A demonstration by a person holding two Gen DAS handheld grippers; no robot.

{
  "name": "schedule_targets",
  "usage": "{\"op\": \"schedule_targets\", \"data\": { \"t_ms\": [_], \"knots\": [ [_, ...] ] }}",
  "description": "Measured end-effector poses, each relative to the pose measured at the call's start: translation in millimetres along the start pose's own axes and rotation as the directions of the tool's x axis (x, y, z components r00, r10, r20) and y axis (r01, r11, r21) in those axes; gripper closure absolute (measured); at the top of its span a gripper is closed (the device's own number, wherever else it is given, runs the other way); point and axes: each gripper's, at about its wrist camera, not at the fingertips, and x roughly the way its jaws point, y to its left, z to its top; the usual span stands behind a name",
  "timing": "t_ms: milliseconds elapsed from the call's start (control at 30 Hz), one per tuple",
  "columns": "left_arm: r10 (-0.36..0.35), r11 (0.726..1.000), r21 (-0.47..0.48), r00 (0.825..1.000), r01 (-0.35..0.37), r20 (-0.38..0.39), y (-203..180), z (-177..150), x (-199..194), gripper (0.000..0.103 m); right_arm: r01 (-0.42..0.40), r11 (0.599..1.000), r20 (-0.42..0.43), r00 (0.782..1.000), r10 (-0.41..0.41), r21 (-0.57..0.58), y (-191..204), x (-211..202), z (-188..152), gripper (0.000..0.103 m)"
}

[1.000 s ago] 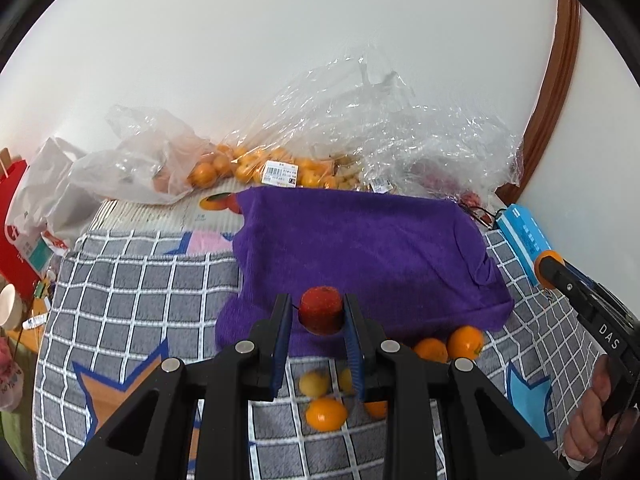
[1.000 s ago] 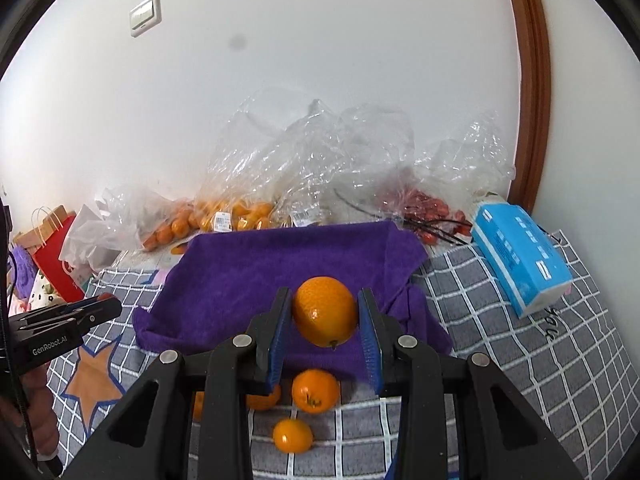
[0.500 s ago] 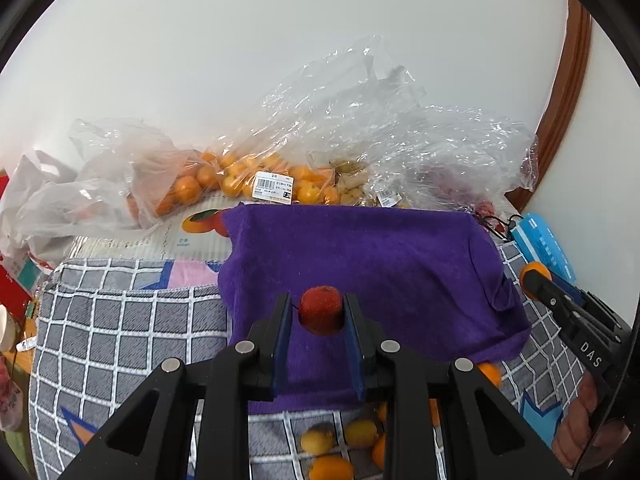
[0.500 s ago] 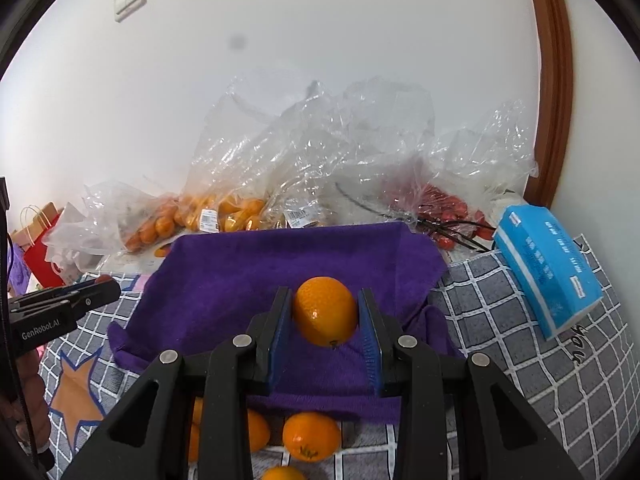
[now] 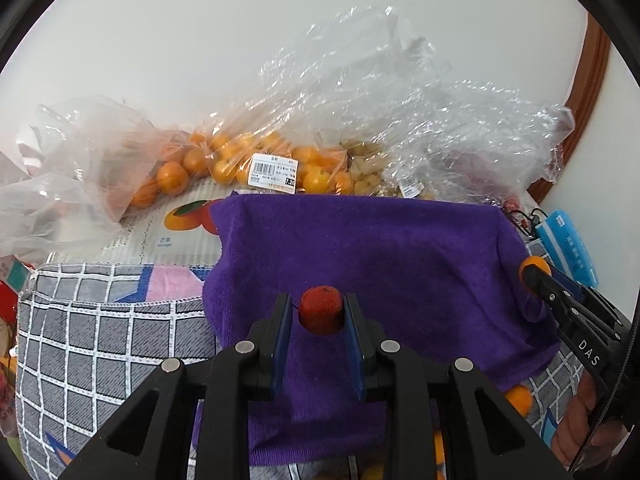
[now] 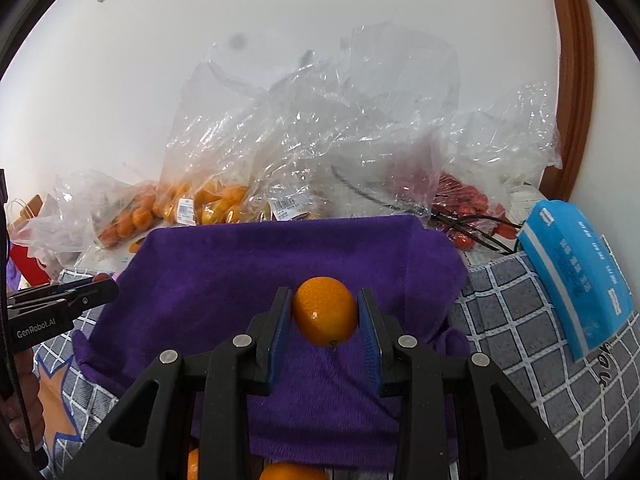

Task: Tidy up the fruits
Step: 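Carry the red tomato with the left tool while the right tool carries the orange over the towel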

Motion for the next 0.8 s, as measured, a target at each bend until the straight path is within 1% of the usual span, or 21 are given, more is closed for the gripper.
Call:
{"op": "schedule_targets", "data": {
  "t_ms": [367,800],
  "knots": [
    [0.01,1.0,-0.001,0.999,-0.01,-0.045,5.1,0.9,30.9,0.079,0.012,1.0,-0.041,0.999,-0.012,-0.001,-5.8,31.3,-4.2,0.07],
    [0.024,1.0,0.017,0.996,-0.023,-0.089,-1.1,-3.9,51.2,0.079,0.021,1.0,-0.093,0.995,-0.021,-0.001,-9.5,46.1,-13.5,0.07]
  ]
}}
